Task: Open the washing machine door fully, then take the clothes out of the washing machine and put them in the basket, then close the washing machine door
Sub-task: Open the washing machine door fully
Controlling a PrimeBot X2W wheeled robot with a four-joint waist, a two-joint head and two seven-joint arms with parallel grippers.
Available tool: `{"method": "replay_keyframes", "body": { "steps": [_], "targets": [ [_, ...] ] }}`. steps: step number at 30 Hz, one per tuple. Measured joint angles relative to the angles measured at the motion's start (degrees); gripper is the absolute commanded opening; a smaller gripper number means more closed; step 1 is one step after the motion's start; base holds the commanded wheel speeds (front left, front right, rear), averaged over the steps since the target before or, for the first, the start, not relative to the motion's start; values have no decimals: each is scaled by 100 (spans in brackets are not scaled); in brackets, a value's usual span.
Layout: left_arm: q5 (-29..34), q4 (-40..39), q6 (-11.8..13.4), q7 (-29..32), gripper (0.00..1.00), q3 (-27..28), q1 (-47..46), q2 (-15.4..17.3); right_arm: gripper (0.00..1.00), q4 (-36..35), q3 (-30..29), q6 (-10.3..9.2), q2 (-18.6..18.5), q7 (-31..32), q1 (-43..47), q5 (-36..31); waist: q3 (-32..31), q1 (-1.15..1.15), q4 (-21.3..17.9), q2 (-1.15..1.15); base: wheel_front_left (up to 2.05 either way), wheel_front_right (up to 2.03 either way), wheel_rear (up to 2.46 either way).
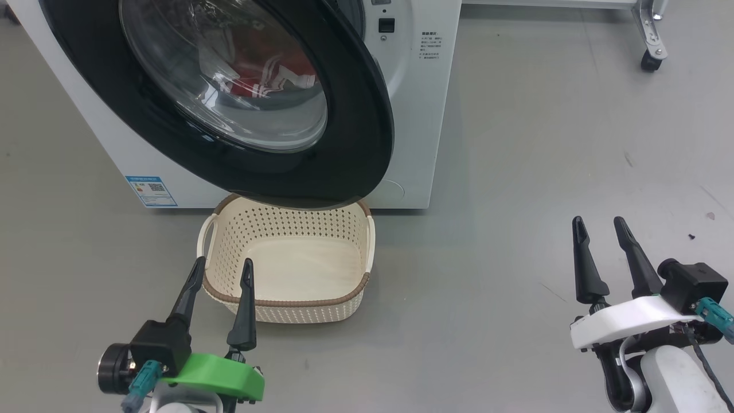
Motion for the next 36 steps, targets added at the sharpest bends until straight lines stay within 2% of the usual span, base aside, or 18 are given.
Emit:
{"method": "replay_keyframes", "body": {
  "steps": [21, 36],
  "targets": [
    [0, 74, -22, 0, 100, -36, 4, 0, 100, 4, -77, 57, 71, 0, 92, -94, -118, 0, -5, 0, 0, 0, 0],
    [0, -51, -25, 0, 100, -86, -7, 0, 100, -66, -79, 75, -43, 0, -62, -152, 164, 0, 91, 0, 0, 0, 0]
  ]
}}
